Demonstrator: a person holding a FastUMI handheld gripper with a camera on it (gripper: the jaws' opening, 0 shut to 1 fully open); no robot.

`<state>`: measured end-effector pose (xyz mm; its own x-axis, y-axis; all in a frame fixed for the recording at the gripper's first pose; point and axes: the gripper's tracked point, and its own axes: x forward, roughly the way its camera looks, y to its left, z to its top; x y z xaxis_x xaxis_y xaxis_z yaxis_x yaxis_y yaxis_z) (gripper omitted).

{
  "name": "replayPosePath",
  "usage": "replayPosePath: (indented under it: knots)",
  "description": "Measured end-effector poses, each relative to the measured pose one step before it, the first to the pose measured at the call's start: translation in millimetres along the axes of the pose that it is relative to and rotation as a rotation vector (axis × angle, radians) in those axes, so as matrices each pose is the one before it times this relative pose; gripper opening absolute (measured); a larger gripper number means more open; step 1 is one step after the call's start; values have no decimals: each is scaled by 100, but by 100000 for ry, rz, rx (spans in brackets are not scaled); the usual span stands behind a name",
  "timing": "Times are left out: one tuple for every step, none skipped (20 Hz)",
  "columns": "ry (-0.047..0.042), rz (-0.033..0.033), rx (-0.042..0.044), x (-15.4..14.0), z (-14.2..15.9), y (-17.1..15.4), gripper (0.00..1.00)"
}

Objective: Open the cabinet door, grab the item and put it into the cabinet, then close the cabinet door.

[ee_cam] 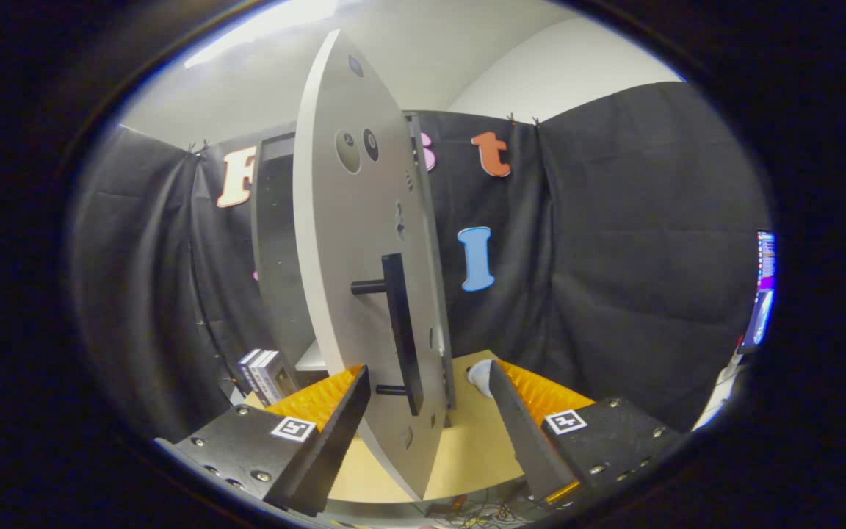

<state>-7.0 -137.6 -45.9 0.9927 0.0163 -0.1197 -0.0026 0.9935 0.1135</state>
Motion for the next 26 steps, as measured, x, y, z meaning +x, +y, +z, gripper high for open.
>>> replayPosePath:
  knots:
    - [239,2300,-311,128,-67,893,98]
    - [457,2115,-32,154,-29,797,98]
    - [392,2291,-71,318,-64,657,98]
    - [303,2392,144,641,-60,636,98]
    - [487,2365,349,707,-88,751,98]
    - [409,1632,391,656,-96,740,98]
    - [575,1328,-106,457,-203,595,98]
    - [487,1597,-411,497,-229,621,98]
    - [66,1838,150,577,-51,666,98]
    - [417,2282,65,480,-170,830,98]
    - [554,2208,90,709,-284,864,98]
    - [780,1665,-273,672,-274,639,98]
    - [615,705,-816,727,-193,287,98]
    - [999,597,-1328,795,-188,320,98]
    - [517,-555,-1331,811,-171,128,98]
    - [237,-1019,-1108,750,67,-65,98]
    - [-720,1587,901,600,180,565,99]
    - [-209,1874,843,942,-3,673,100]
    - [386,1551,-619,916,-283,731,100]
    - [-467,1276,-684,748,243,557,100]
    - [319,1272,-552,603,22,503,100]
    - [159,1228,182,751,74,396,100]
    - [414,1255,46,-47,-122,529,100]
    - [-123,925,-30,566,152,245,100]
    - [-7,616,-82,1176,156,-70,100]
    - [-107,482,-399,602,117,236,100]
